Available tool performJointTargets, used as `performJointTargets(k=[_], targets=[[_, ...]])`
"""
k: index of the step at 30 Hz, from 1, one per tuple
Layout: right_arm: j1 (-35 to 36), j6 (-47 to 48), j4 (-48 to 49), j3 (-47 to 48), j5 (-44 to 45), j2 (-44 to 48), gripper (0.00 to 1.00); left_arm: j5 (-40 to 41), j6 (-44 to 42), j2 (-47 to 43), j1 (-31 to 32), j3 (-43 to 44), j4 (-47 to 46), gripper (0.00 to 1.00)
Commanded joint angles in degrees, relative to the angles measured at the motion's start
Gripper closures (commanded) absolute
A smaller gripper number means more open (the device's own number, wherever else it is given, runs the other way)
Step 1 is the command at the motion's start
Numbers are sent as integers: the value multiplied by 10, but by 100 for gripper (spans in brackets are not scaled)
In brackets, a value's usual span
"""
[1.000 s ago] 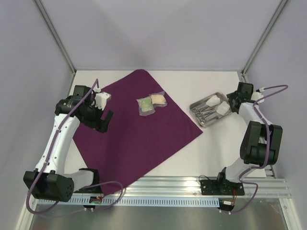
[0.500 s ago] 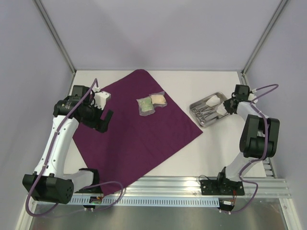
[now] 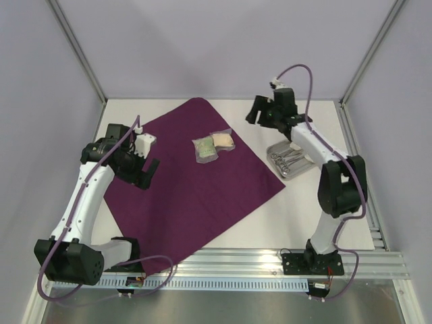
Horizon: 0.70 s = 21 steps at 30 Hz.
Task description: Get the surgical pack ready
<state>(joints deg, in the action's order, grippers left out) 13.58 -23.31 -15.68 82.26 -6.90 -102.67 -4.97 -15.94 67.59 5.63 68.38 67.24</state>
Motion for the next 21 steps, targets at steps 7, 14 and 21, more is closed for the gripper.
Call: performJointTargets(k=[7, 14, 21], targets=[[142, 114, -166, 306, -37, -275, 33, -8, 7, -9, 1, -4, -11, 0], [173, 110, -192, 383, -12, -359, 41, -18, 5, -7, 1, -6, -7, 0], [191, 105, -175, 360, -12, -368, 53, -19, 5, -4, 1, -6, -8, 0]])
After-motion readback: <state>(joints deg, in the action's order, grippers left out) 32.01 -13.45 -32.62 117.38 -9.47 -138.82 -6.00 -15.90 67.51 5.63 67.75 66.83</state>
